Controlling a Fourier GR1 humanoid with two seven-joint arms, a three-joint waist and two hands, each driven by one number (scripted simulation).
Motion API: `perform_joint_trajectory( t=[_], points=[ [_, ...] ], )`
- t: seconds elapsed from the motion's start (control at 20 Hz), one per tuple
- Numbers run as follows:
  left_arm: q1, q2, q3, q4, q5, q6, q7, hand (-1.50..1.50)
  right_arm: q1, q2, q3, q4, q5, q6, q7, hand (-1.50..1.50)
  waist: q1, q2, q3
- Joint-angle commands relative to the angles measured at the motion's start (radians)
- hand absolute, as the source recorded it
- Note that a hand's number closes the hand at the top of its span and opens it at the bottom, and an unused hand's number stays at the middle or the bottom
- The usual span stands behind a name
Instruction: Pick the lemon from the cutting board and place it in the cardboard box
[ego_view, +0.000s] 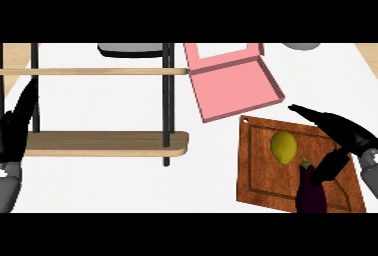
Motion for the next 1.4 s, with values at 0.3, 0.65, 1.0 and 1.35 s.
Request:
perform_joint_trajectory(
  t=[0.3, 0.65, 1.0, 1.35],
  points=[
    [0.080, 0.002, 0.027, 0.004, 0.002, -0.039, 0.050, 0.00, 0.030, 0.097, -0.007, -0.093, 0.018, 0.014, 0.030, -1.50, -0.003, 0.008, -0.015],
    [0.049, -0.034, 0.026, 0.069, -0.042, -0.004, 0.016, 0.00, 0.028, 0.078, -0.031, -0.162, 0.011, 0.084, 0.028, -1.50, -0.011, 0.010, -0.015],
    [0.129, -0.052, 0.013, -0.022, -0.052, -0.006, 0.016, 0.00, 0.050, 0.131, 0.019, -0.172, 0.083, 0.090, 0.194, -1.50, 0.001, 0.008, -0.015],
    [0.062, -0.058, 0.019, -0.005, -0.058, -0.021, 0.063, 0.00, -0.023, 0.263, 0.041, -0.019, 0.183, 0.018, 0.231, 1.50, 0.010, 0.013, -0.014]
  ],
)
